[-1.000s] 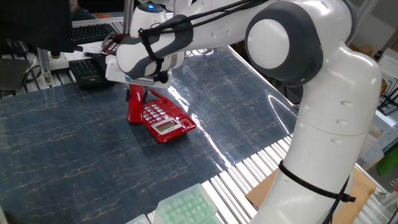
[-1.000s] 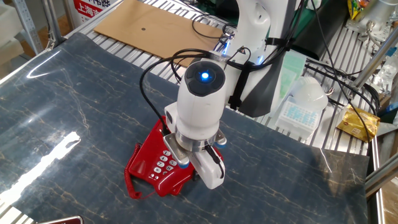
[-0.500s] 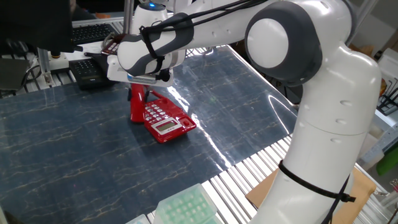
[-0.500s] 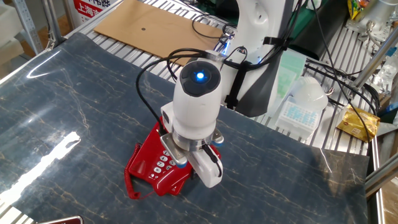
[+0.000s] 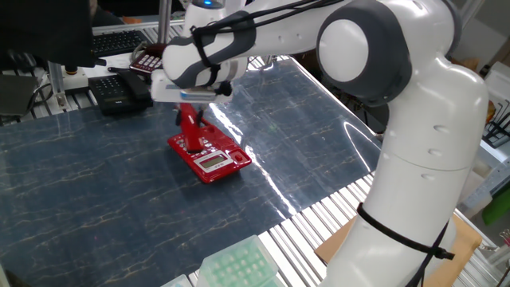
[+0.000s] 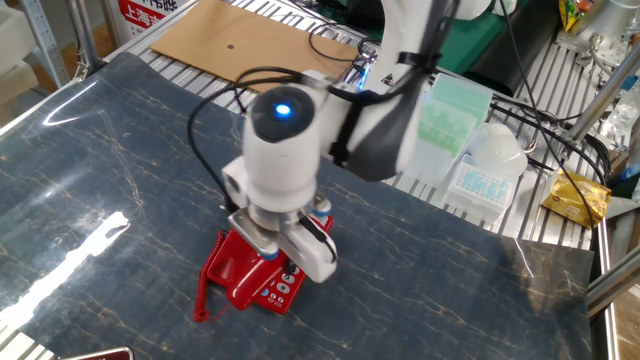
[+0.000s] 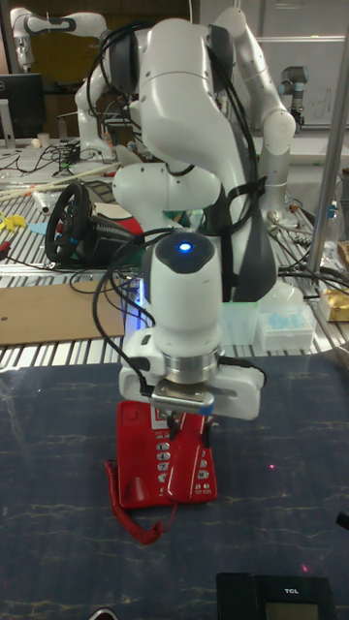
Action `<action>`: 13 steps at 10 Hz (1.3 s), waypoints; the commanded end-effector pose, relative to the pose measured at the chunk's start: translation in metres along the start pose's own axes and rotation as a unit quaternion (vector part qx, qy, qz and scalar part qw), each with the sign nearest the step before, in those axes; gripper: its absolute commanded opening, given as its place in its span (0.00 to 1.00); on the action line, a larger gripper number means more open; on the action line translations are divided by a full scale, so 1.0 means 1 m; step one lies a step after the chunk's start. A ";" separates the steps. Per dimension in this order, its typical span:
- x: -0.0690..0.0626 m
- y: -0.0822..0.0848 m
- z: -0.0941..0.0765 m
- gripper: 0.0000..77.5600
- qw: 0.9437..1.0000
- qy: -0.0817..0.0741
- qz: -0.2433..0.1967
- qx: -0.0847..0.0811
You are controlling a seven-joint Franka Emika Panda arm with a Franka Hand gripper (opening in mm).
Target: Place the handset of the telephone on the corresponding phone cradle
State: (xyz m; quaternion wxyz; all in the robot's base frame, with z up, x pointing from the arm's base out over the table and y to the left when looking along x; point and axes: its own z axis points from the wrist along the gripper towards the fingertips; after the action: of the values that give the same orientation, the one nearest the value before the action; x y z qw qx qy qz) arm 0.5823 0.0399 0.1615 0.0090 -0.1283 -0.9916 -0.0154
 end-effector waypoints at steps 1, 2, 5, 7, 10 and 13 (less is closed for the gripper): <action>-0.006 -0.024 0.003 0.02 0.998 0.008 -0.059 0.001; -0.008 -0.032 0.007 0.02 0.997 0.008 -0.078 -0.001; -0.008 -0.041 0.011 0.02 0.995 0.011 -0.101 -0.001; -0.008 -0.050 0.013 0.02 0.993 0.015 -0.113 -0.001; -0.008 -0.057 0.014 0.02 0.992 0.015 -0.123 0.000; -0.008 -0.071 0.010 0.02 0.989 0.024 -0.143 0.002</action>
State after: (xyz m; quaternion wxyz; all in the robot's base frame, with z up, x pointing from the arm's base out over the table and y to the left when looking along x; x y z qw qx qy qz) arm 0.5727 -0.0250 0.1453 0.0304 0.0083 -0.9993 -0.0182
